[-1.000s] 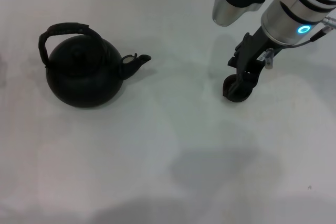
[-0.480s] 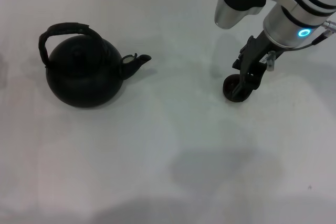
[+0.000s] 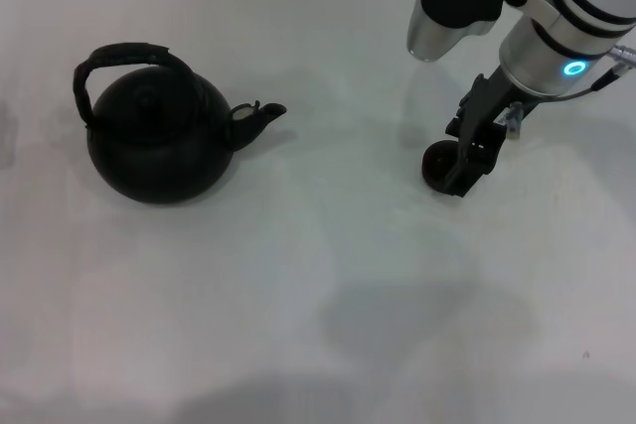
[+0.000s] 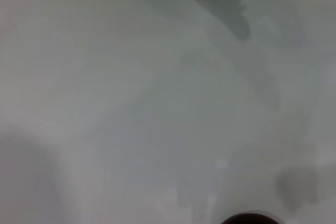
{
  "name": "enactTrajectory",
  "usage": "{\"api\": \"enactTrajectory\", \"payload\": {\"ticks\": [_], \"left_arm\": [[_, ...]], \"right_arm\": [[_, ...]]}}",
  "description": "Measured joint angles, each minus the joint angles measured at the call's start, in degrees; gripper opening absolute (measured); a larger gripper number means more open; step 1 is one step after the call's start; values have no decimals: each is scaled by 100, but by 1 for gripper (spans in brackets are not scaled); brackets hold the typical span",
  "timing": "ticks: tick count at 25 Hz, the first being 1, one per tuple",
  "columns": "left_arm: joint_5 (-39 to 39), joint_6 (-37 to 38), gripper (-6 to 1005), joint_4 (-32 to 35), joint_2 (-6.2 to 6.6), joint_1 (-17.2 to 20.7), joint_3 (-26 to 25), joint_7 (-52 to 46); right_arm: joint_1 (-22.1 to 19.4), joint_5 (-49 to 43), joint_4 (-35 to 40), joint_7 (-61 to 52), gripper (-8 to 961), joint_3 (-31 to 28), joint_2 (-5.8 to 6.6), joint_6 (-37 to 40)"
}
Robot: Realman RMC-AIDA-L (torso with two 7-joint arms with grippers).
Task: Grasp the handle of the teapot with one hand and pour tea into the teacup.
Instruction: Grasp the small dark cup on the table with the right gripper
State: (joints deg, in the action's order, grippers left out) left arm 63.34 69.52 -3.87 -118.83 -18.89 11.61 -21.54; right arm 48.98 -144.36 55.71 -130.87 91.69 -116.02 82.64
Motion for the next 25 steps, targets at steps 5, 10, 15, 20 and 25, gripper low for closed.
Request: {"api": "enactTrajectory", "payload": {"ticks": [5,10,15,20,25], "left_arm": [[3,0,681,0,0,0,0,0],[3,0,681,0,0,0,0,0],[3,0,682,0,0,0,0,-8],[9,0,682,0,0,0,9,-59],[11,0,681,0,0,0,8,-61]], "right_arm": [[45,-1,-93,0,820,111,-1,-29],[45,0,-110,0,819,137,-9,-38],[57,2,-178,0,819,139,-9,-109],[80,4,-234,0,818,139,-9,-159],[82,5,-257,0,818,179,-9,-185]]}}
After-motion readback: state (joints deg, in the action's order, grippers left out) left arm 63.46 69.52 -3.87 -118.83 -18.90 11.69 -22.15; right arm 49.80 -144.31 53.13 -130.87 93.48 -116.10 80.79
